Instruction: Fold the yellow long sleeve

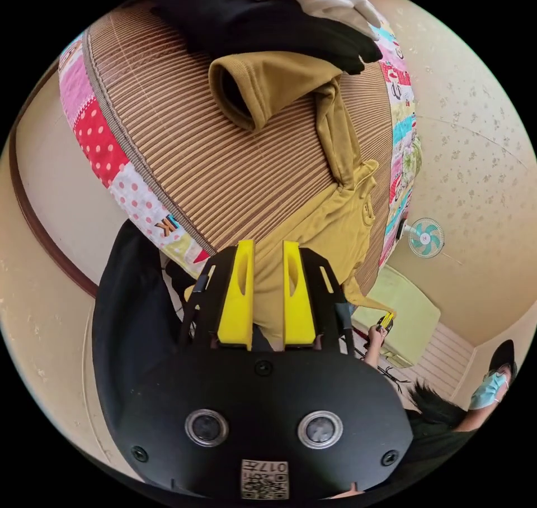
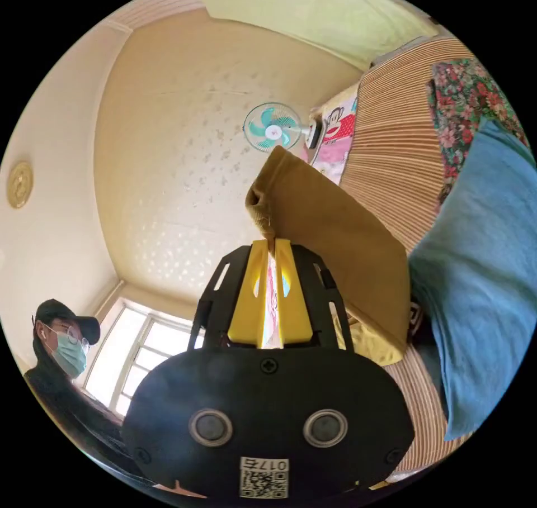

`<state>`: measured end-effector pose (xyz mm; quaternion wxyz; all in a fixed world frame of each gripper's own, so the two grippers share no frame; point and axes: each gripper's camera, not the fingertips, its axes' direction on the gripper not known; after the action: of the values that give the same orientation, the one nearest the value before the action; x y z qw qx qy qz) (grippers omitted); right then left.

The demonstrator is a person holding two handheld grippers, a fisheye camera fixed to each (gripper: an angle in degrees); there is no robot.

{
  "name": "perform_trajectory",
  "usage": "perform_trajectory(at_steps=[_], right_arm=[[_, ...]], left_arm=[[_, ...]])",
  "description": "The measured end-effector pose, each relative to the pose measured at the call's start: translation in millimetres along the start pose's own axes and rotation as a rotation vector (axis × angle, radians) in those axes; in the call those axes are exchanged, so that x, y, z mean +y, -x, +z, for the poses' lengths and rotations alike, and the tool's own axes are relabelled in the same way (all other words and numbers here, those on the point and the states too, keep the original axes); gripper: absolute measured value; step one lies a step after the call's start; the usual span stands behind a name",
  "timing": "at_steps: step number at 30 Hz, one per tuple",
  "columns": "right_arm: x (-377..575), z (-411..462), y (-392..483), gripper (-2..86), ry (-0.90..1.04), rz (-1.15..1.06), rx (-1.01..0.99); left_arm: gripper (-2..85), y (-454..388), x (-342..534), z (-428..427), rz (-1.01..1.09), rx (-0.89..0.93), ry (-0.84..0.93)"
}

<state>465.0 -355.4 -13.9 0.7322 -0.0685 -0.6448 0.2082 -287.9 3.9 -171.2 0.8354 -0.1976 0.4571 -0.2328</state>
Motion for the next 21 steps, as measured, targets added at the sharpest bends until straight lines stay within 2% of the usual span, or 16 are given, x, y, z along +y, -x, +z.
perform_trajectory(at_steps=[4, 6, 8, 10, 11, 15, 19, 21], right_arm=[[153.6, 153.0, 20.3, 3.2, 0.323, -0.118, -0.067], [230.5, 209.7, -7.3, 3.1, 0.501, -0.131, 0.006], [331.4, 261.1, -71.1, 3.0, 0.773, -0.054, 0.259], [390.0, 264.3, -104.8, 2.8, 0.903, 0.001, 0.317], [420.0, 253.0, -112.2, 2.7, 0.937, -0.022, 0.274], [496.3, 212.1, -130.2, 2.9, 1.089, -0.121, 0.360], [563.0, 169.1, -141.8, 3.7, 1.149, -0.277, 0.465], [590.4, 164.2, -141.2, 4.4, 1.168, -0.376, 0.497]], left_arm=[[10.3, 13.9, 3.0, -7.5, 0.001, 0.010, -0.083], [10.7, 14.6, 6.2, -15.4, 0.026, -0.029, -0.132], [11.2, 10.8, 5.6, -27.5, 0.092, -0.113, -0.184], [12.2, 10.1, 0.2, -35.9, 0.136, -0.190, -0.216], [13.5, 12.2, -5.4, -39.9, 0.159, -0.218, -0.237], [13.6, 26.3, -26.6, -34.4, 0.192, -0.200, -0.228], [3.1, 54.4, -40.9, -17.8, 0.097, -0.105, -0.158], [1.3, 66.4, -34.9, -21.0, 0.066, -0.039, -0.147]])
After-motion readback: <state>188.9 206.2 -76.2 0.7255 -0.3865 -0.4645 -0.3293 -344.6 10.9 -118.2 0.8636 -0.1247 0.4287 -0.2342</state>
